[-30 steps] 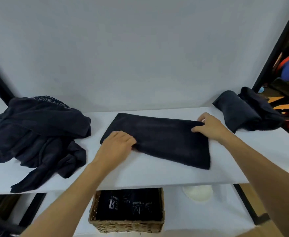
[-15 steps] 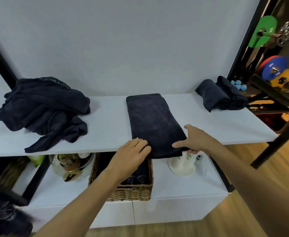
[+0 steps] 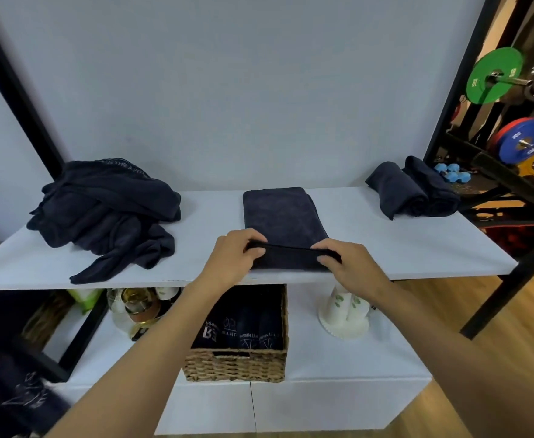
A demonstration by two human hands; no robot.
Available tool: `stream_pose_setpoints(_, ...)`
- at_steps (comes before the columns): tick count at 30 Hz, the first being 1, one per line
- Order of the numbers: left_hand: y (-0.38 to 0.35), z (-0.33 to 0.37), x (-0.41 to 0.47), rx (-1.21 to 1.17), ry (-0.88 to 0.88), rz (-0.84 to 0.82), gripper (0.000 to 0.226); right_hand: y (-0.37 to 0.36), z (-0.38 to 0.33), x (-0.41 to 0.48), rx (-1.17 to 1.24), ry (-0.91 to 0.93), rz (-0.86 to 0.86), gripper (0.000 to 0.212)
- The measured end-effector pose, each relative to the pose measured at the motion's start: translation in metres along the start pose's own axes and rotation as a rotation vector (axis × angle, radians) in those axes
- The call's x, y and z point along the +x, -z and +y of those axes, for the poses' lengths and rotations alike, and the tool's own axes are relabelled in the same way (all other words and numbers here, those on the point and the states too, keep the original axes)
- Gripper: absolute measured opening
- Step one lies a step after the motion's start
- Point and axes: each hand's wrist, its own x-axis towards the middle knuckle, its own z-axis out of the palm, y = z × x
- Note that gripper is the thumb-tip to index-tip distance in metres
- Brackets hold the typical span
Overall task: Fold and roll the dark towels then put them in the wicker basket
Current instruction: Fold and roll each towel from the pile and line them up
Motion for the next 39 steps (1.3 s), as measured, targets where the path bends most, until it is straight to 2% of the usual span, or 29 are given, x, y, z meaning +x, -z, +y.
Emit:
stream_pose_setpoints(4,-0.01,0.003,0.012,-0.049,0.157,-0.018,0.016,0.005,0.011,0.019,0.078,-0.11,-0.061,0.024)
stream_pose_setpoints(7,-0.015,0.001,0.017,-0.047,0.259,-0.003,0.02,0.004,0.019,0.027,0.029,-0.08,-0.006,0.02)
stream_pose_setpoints(9,-0.016,-0.001,0.018,-0.06,0.31,0.02,0.023,0.002,0.021,0.025,-0.206,0.096,0.066,0.02)
stream_pose_setpoints(11,-0.017,-0.002,0.018,-0.037,0.332,0.049,0.025,-0.002,0.026,0.023,-0.517,0.361,0.154,0.021)
stream_pose_setpoints(12,-0.019,-0.003,0.018,-0.023,0.338,0.063,0.025,-0.003,0.03,0.02,-0.612,0.472,0.17,0.018)
stream_pose_setpoints(14,-0.021,-0.005,0.017,-0.003,0.335,0.095,0.025,-0.002,0.038,0.016,-0.648,0.571,0.139,0.013)
stream_pose_setpoints(17,-0.025,-0.011,0.012,0.093,0.211,0.143,0.021,0.003,0.045,0.013,-0.662,0.542,0.057,0.029)
stream_pose_setpoints(20,-0.026,-0.018,0.002,0.313,-0.055,0.181,0.007,0.01,0.038,0.018,-0.631,0.485,-0.069,0.029)
stream_pose_setpoints(24,-0.023,-0.039,0.0,0.639,-0.373,0.116,0.036,0.014,0.031,0.03,-0.484,0.355,-0.174,0.026)
stream_pose_setpoints(26,-0.02,-0.042,0.003,0.71,-0.431,0.07,0.04,0.015,0.03,0.037,-0.381,0.279,-0.204,0.022)
stream_pose_setpoints(28,-0.016,-0.04,0.01,0.609,-0.366,0.017,0.034,0.018,0.029,0.047,-0.211,0.16,-0.257,0.019)
stream_pose_setpoints(31,-0.006,-0.032,0.026,0.291,-0.144,-0.031,0.028,0.023,0.027,0.062,0.09,-0.034,-0.309,0.016)
stream_pose_setpoints(34,-0.001,-0.025,0.041,0.095,0.036,-0.099,0.021,0.024,0.029,0.075,0.22,-0.162,-0.322,0.01)
stream_pose_setpoints(37,-0.004,-0.025,0.054,-0.026,0.19,-0.095,0.011,0.017,0.03,0.083,0.057,-0.07,-0.21,0.008)
stream_pose_setpoints(39,-0.006,-0.025,0.061,-0.066,0.259,-0.08,0.011,0.011,0.031,0.082,-0.26,0.145,-0.083,0.013)
